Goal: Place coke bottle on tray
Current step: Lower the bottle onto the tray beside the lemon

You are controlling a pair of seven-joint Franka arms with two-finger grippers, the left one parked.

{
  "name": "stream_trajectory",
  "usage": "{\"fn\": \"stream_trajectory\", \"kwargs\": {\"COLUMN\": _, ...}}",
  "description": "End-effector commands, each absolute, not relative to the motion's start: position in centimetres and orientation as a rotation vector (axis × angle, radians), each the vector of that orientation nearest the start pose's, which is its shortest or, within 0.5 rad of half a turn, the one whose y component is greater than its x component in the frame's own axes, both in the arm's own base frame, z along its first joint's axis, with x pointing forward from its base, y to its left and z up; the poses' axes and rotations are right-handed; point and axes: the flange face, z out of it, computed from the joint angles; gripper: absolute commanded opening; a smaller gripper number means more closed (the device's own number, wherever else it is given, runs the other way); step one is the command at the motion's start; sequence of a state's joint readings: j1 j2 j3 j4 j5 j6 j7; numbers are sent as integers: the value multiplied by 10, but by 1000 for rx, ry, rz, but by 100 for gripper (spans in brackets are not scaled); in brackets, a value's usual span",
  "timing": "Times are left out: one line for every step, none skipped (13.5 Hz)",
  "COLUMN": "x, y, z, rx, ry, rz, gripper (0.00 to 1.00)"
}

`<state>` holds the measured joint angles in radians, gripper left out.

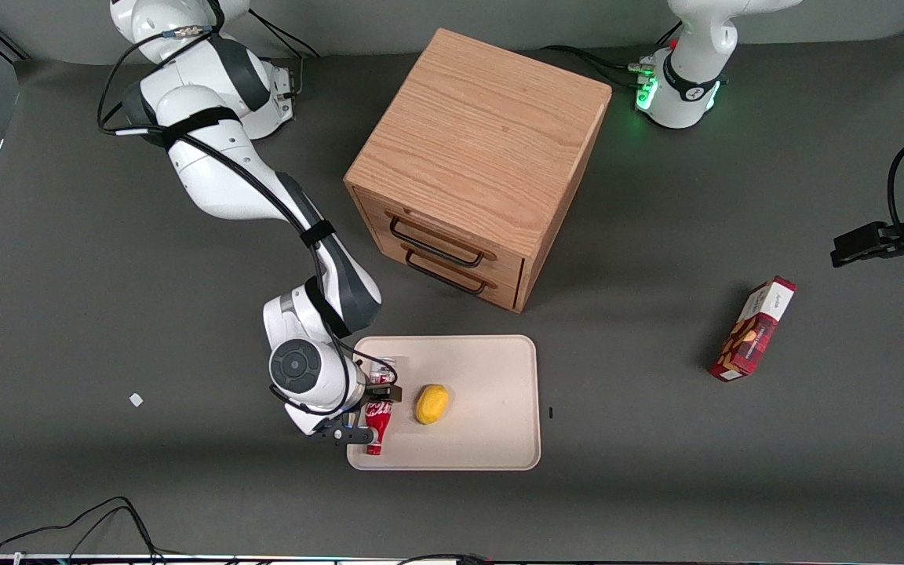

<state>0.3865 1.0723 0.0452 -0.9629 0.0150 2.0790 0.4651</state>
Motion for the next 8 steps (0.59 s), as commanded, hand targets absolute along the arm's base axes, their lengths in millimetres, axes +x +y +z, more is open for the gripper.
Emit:
{"fn": "stream_trajectory", "kwargs": {"x": 723, "y": 319, "z": 246, "rx": -3080, "ry": 155, "rz": -33, "gripper": 100}}
{"fn": "stream_trajectory", "kwargs": {"x": 721, "y": 317, "z": 256, "rx": -3089, "ry": 157, "rz": -1, "gripper": 100}}
{"fn": "stream_trajectory", "kwargs": {"x": 720, "y": 315, "z": 275, "rx": -3092, "ry": 158, "rz": 13, "gripper": 100}}
{"fn": "stream_trajectory", "kwargs": {"x": 717, "y": 312, "z": 293, "rx": -3102, "ry": 160, "rz": 45, "gripper": 100}}
{"fn": "stream_trajectory", "kwargs": {"x": 712, "y": 309, "z": 314, "rx": -3113, "ry": 158, "rz": 81, "gripper": 100}}
{"fn": "stream_trajectory", "kwargs": {"x": 713, "y": 293, "z": 339, "rx": -3103, "ry": 192, "rz": 102, "gripper": 100}}
{"fn": "stream_trajectory", "kwargs": {"x": 710, "y": 278, "z": 361, "rx": -3100, "ry": 212, "rz": 142, "gripper": 100}}
{"fn": "stream_trajectory", "kwargs": {"x": 697, "y": 269, "z": 375, "rx": -3125, "ry": 202, "rz": 247, "gripper": 100}}
